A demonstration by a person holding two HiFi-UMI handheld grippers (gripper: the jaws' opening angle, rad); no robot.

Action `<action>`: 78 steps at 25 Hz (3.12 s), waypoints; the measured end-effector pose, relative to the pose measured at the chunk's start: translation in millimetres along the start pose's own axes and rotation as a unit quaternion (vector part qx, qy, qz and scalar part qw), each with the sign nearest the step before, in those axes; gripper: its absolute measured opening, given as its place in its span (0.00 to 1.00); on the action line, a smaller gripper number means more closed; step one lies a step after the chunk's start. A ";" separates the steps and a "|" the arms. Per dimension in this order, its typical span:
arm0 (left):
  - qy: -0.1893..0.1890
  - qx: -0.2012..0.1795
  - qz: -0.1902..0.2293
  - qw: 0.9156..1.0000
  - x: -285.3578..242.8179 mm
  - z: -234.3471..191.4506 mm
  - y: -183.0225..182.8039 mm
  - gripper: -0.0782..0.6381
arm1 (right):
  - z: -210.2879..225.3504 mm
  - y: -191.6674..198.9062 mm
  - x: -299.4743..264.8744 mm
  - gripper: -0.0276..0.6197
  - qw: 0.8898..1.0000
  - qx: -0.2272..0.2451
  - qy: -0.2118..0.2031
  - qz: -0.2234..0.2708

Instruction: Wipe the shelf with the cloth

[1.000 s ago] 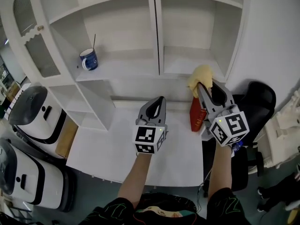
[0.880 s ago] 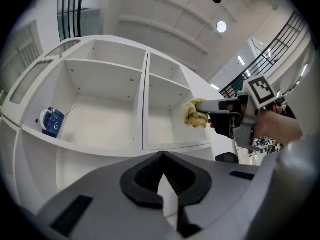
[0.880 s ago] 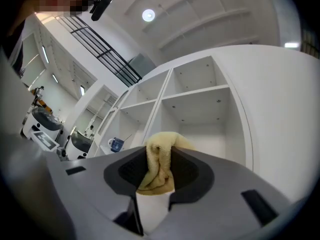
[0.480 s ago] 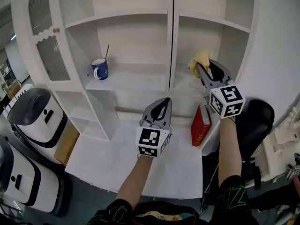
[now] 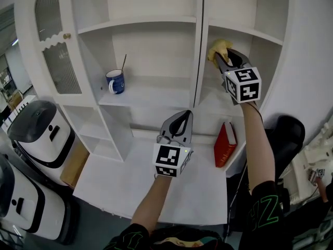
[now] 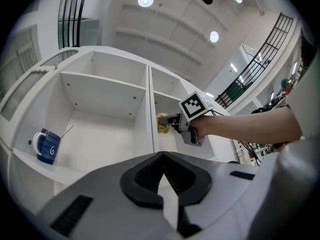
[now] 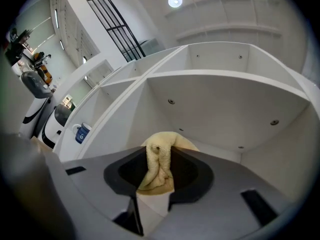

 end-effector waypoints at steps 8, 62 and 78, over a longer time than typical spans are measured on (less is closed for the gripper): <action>0.000 0.004 0.003 1.000 5.5 -9.6 1.4 0.11 | 5.6 -28.1 -20.5 0.23 0.999 -0.036 0.004 0.026; 0.006 -0.008 0.013 1.000 16.2 1.6 -13.1 0.11 | -14.1 3.3 -19.1 0.23 0.996 -0.038 -0.074 0.015; 0.020 -0.004 0.015 1.000 14.1 12.1 -16.3 0.11 | -42.4 -7.9 42.3 0.23 0.990 -0.011 -0.124 0.071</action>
Point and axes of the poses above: the fingertips, and each gripper's own axes: x backward along the fingers, z to its right, y out of its underside, the point moved 7 cm from there along x, backward along the fingers, and after that the axes turned 9 degrees about -z, right-handed, at the moved point
